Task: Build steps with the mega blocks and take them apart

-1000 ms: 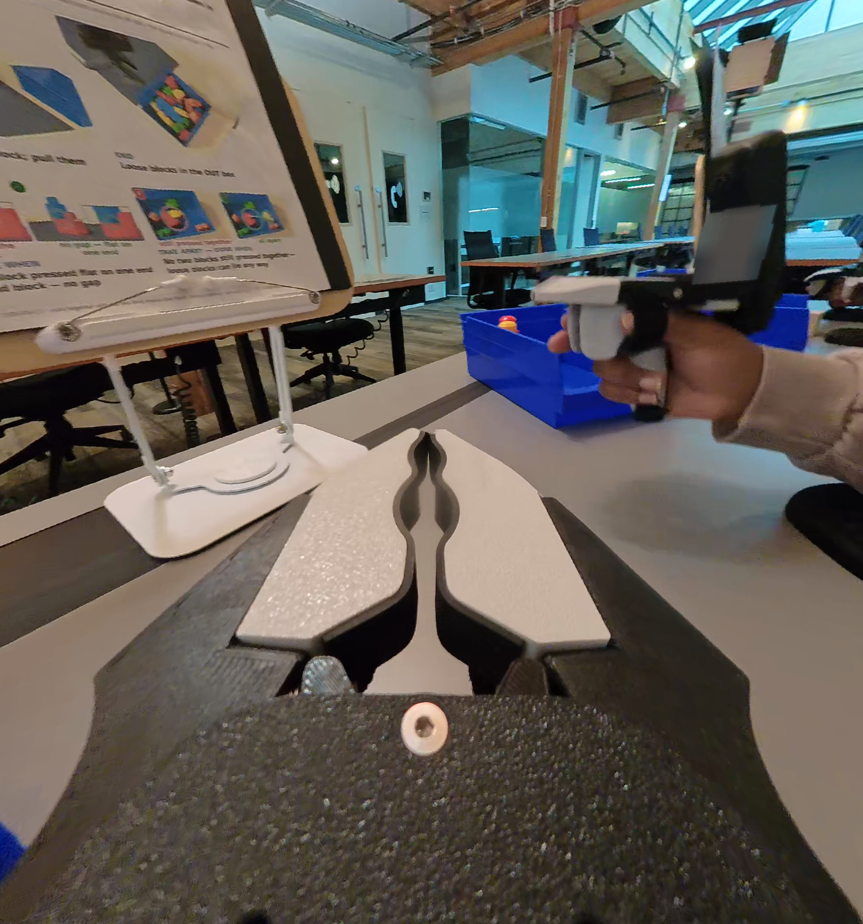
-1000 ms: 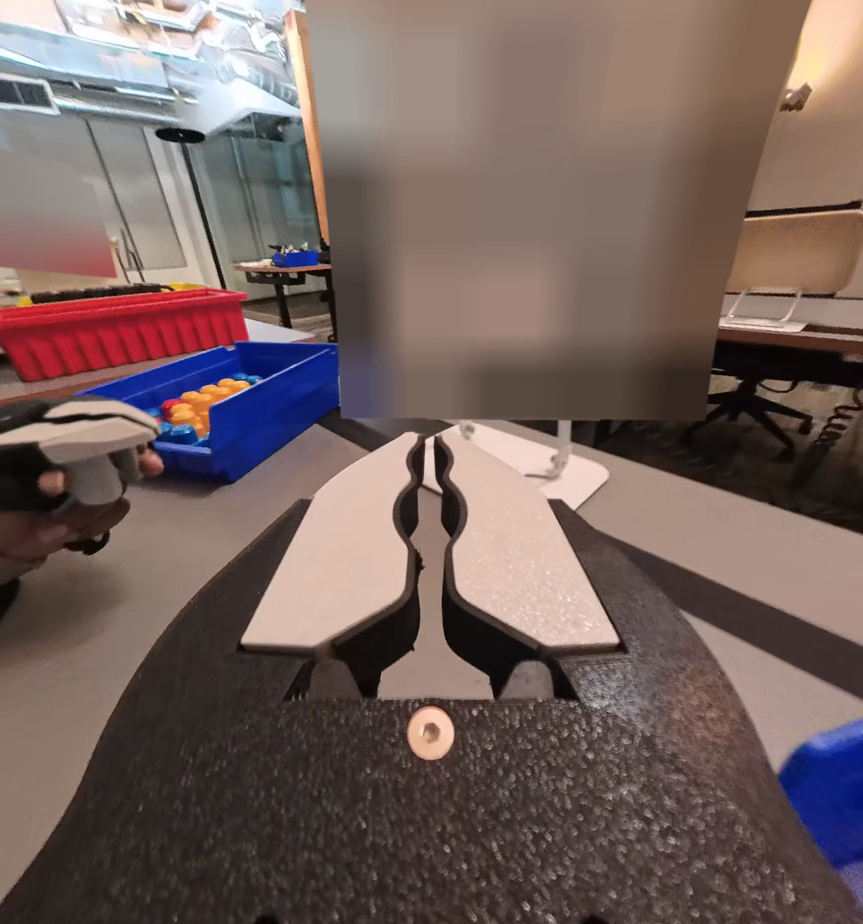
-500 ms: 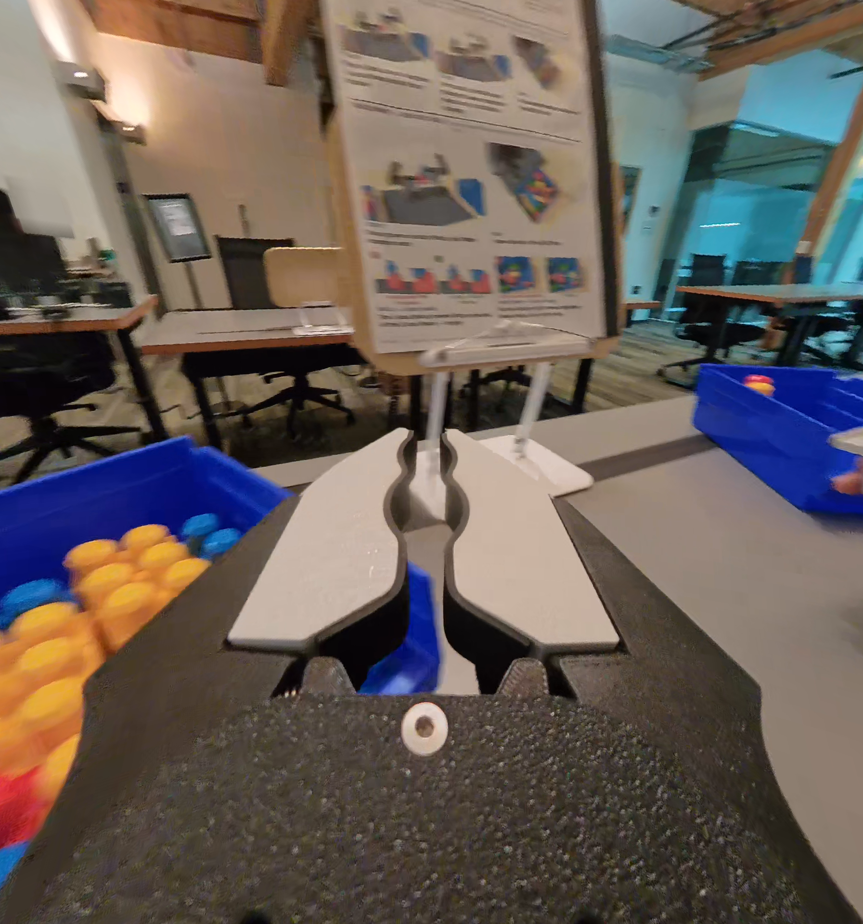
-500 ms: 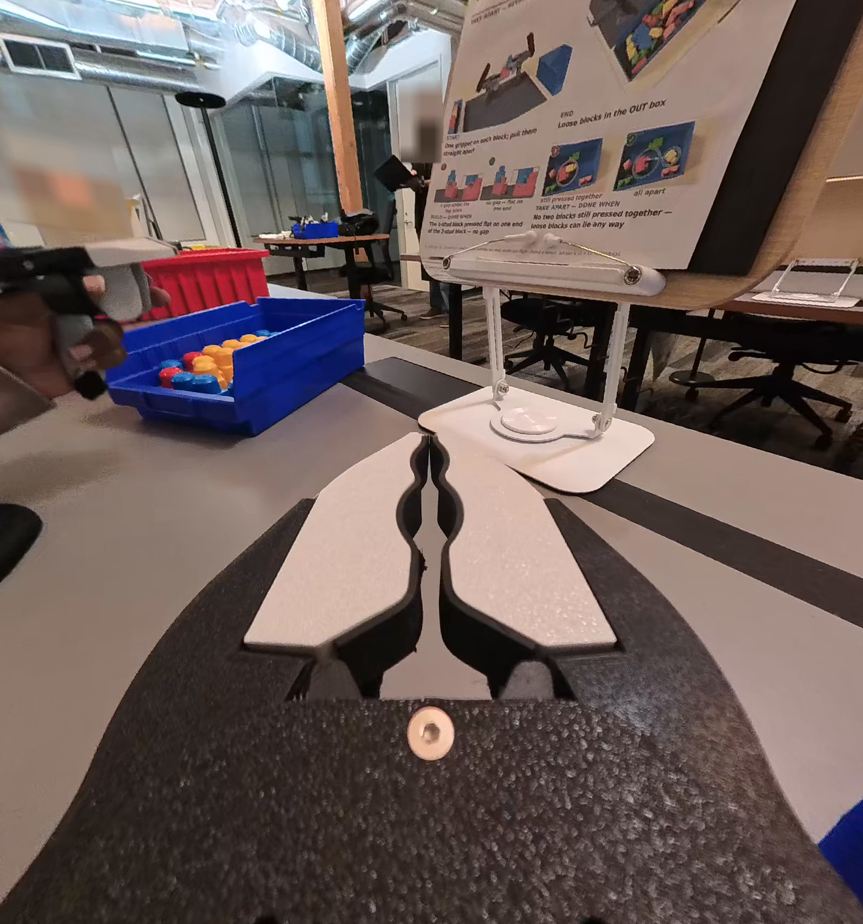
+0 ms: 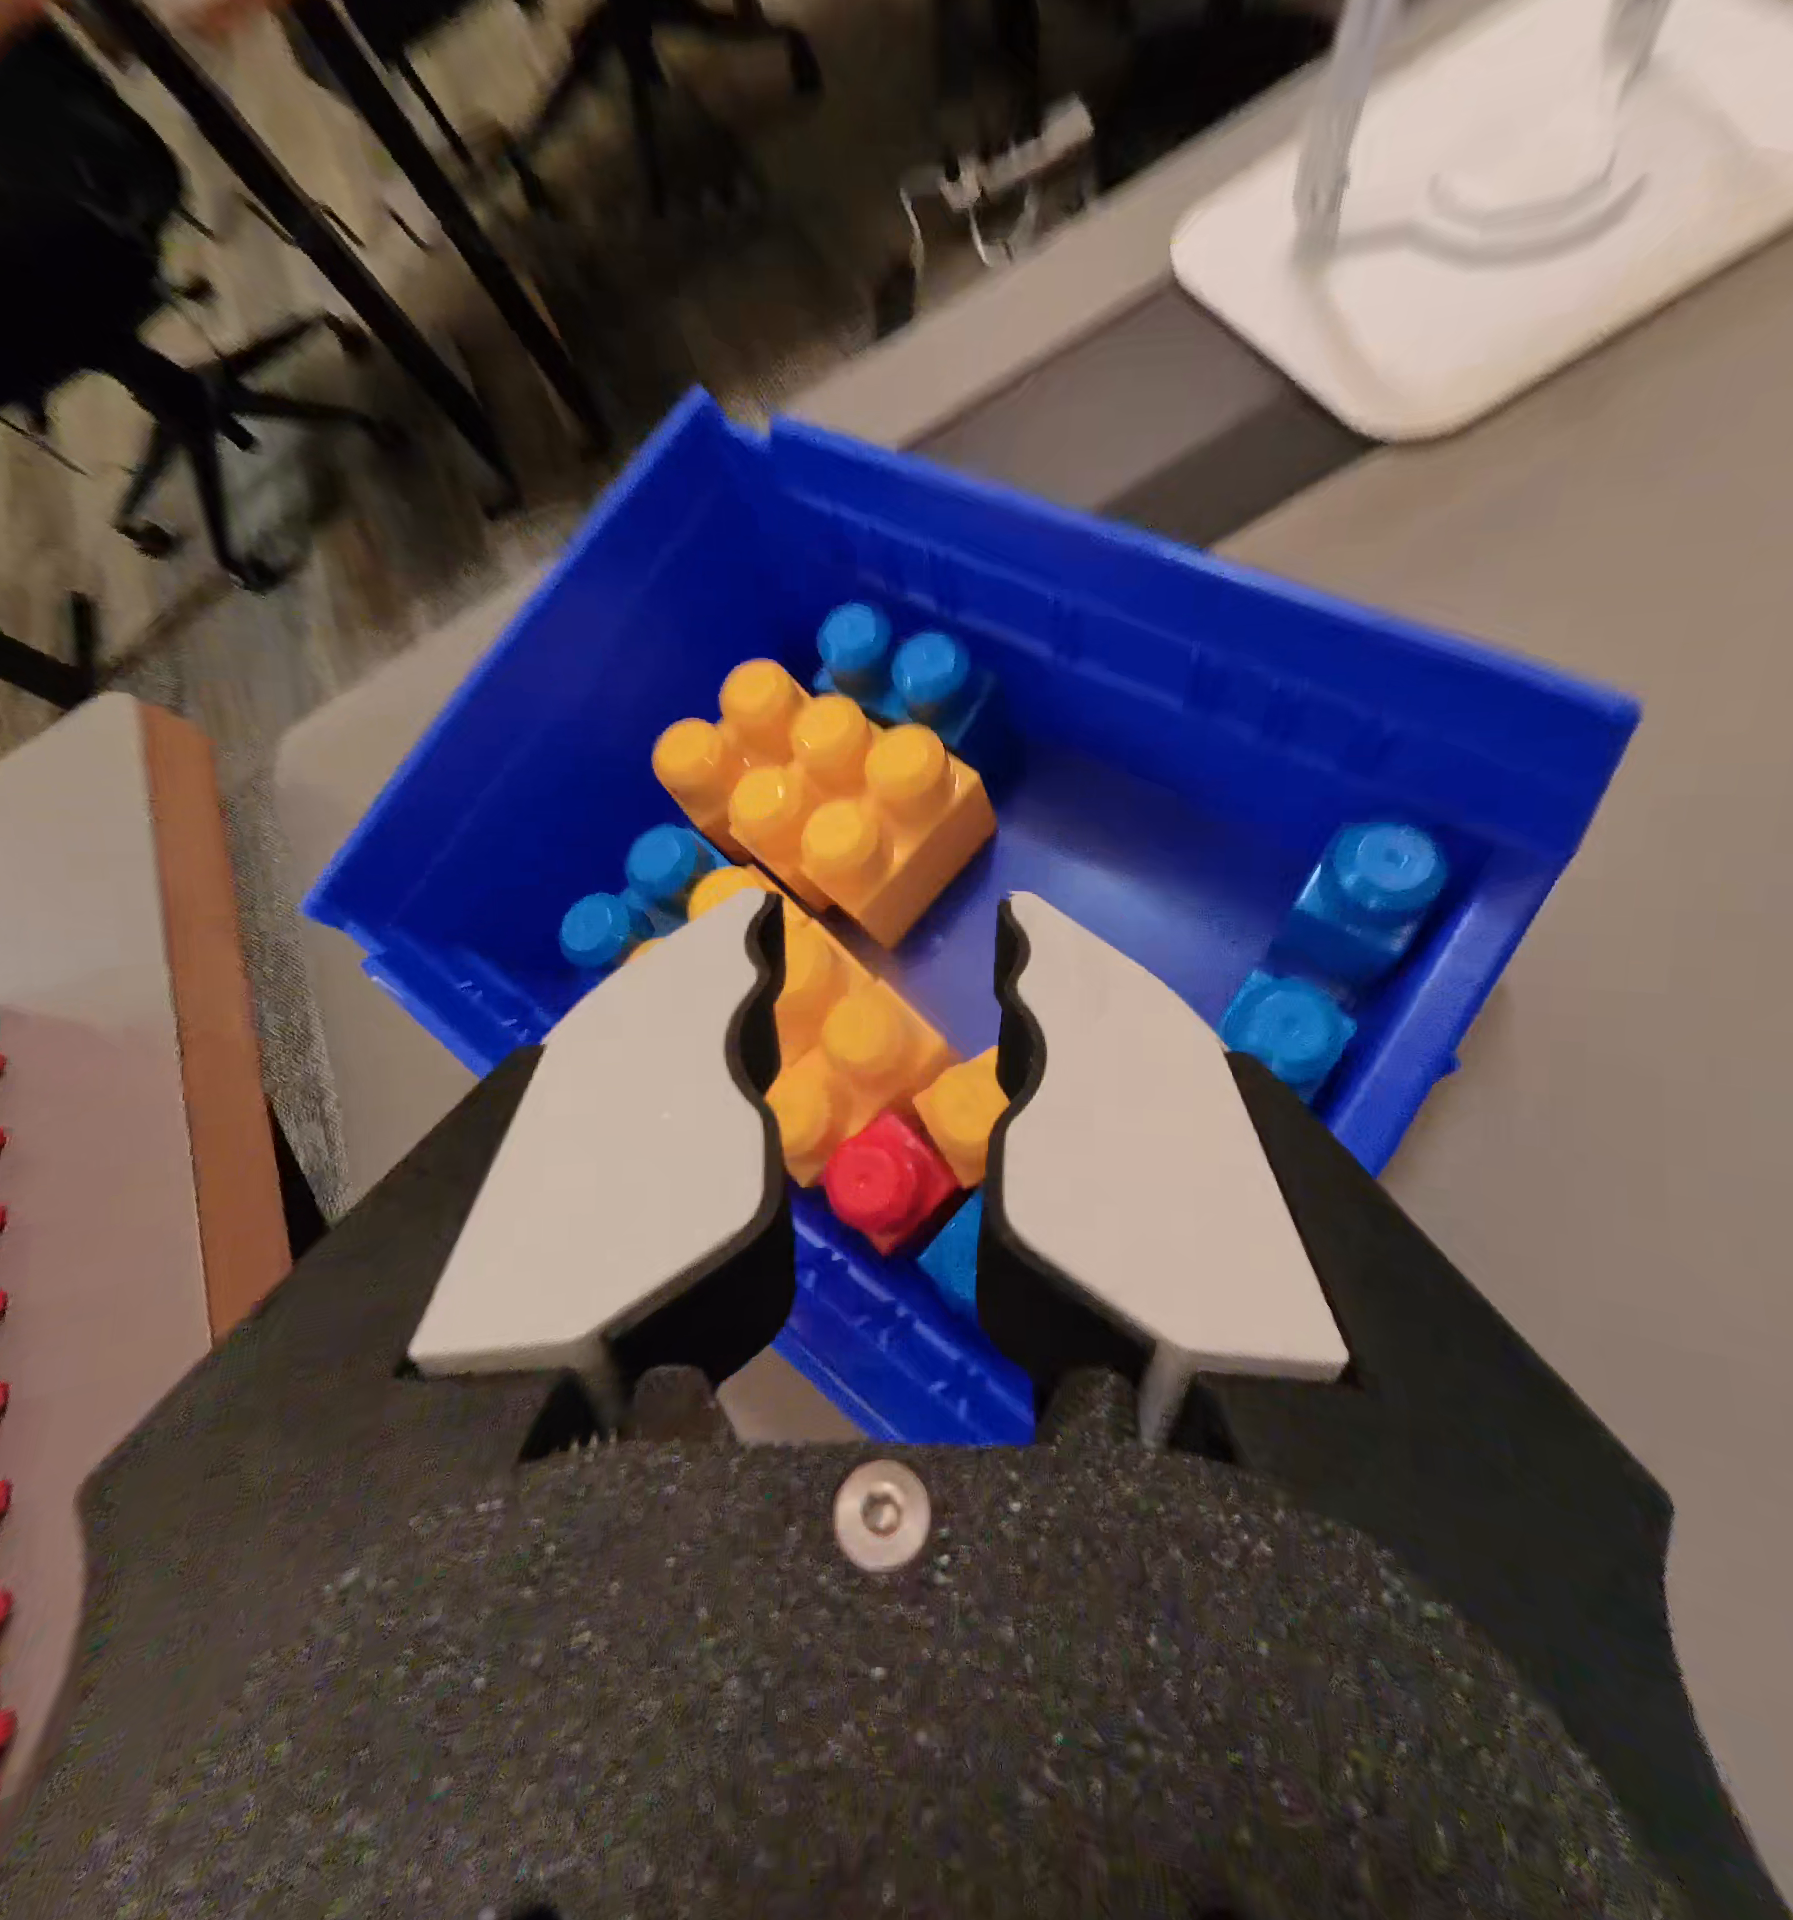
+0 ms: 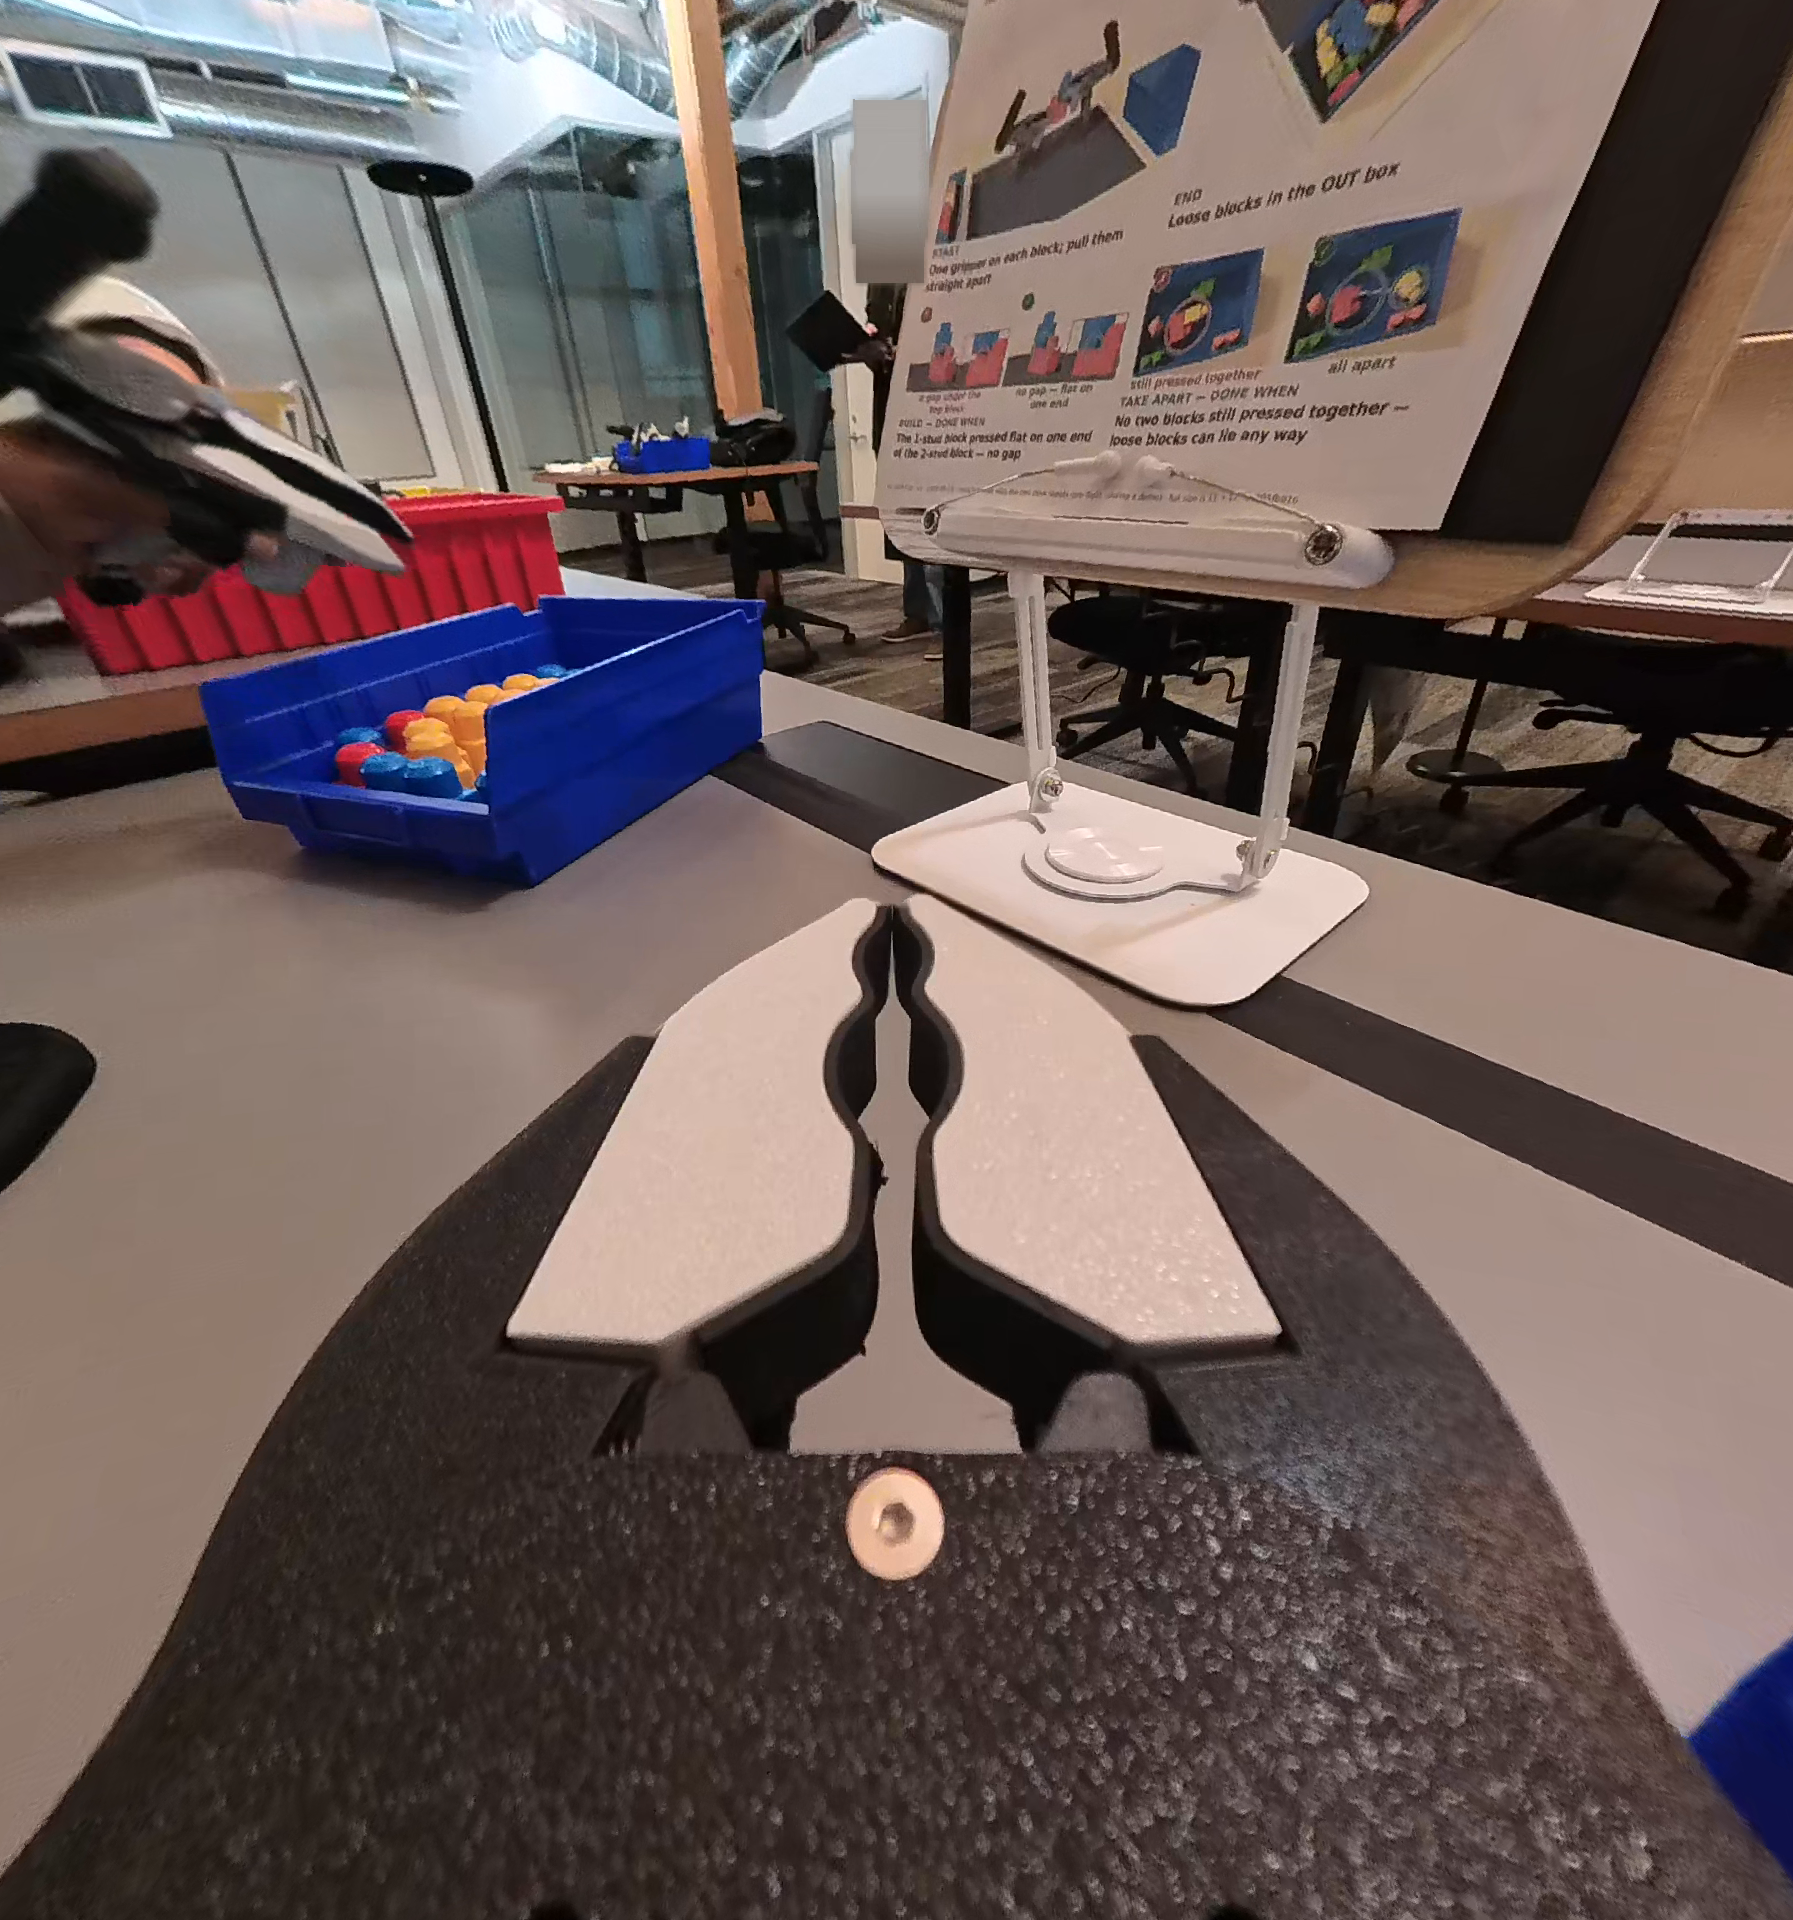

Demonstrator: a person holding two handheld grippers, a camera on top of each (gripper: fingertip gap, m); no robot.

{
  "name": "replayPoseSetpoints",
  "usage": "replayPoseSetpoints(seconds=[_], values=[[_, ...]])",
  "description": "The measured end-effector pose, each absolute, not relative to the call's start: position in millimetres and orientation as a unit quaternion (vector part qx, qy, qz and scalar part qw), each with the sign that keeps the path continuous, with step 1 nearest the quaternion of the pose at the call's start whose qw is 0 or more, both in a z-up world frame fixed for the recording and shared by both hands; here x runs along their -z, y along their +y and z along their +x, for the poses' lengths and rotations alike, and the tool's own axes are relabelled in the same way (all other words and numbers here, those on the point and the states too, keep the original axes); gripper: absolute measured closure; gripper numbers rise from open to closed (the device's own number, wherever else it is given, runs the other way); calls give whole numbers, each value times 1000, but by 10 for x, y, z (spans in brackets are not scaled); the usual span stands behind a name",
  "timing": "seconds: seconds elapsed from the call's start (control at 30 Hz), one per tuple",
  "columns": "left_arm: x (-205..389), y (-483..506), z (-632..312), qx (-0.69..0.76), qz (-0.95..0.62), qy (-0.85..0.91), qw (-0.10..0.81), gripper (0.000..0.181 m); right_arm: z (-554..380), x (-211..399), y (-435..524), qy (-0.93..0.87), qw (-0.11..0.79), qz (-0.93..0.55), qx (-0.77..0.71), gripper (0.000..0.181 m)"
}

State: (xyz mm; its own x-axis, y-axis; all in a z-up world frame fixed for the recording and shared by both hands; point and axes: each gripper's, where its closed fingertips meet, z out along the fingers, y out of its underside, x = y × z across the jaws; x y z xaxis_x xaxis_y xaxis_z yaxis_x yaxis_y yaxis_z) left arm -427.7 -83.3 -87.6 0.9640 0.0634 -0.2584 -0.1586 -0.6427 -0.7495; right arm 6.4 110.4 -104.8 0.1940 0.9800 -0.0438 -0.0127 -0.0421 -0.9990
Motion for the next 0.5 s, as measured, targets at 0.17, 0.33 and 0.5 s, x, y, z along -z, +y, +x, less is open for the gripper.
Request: replayPoseSetpoints(seconds=[0.17,0.33,0.5], values=[[1253,-714,-4385,-76,-945,67,311,144,32,1098,1060,-449,530,-555,-459,181],[1482,-554,-4518,-90,-960,97,248,142,21,1124,1048,-454,525,-555,-458,181],[1650,-368,-4589,-96,-965,112,216,139,36,1084,1051,-444,523,-553,-473,181]])
